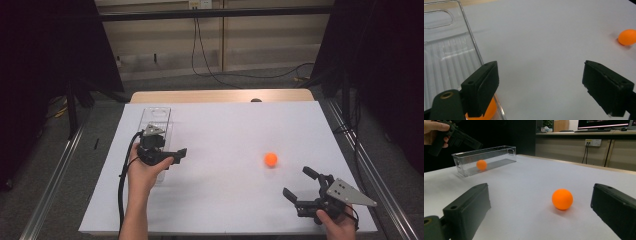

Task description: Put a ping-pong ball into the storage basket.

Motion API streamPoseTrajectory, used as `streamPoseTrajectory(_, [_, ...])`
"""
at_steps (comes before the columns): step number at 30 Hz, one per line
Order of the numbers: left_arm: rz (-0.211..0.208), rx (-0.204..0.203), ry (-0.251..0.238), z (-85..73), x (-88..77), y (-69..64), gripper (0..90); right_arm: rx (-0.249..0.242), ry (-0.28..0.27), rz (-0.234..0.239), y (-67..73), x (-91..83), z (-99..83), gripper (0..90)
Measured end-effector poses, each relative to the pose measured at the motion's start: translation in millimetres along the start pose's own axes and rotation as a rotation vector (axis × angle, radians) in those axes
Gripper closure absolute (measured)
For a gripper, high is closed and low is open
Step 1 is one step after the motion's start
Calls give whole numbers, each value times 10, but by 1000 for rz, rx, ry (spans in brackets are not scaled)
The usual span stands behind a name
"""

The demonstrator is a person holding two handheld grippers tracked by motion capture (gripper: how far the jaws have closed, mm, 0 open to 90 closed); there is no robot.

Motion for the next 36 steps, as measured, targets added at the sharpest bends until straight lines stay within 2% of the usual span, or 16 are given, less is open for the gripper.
streamPoseTrajectory(16, [-9,24,-12,48,69,-124,126,-3,-1,-5,-5,-2,3,17])
streamPoseTrajectory(17, [-7,34,-7,49,72,-126,124,-3,1,-5,-5,0,1,17])
streamPoseTrajectory(27, [-21,46,-1,61,129,-191,118,-4,3,-5,-5,3,-1,17])
streamPoseTrajectory(36, [-15,71,15,66,210,-256,115,-8,7,-8,-11,12,-6,17])
Point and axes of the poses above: each handheld gripper's, and its own axes: x roughly forward along the jaws, z roughly out of its top, y roughly to its left, the point moved 5 cm from there along x, roughly forward along the jaws, and after that the axes turned 9 degrees about y, right-handed, at the moved point
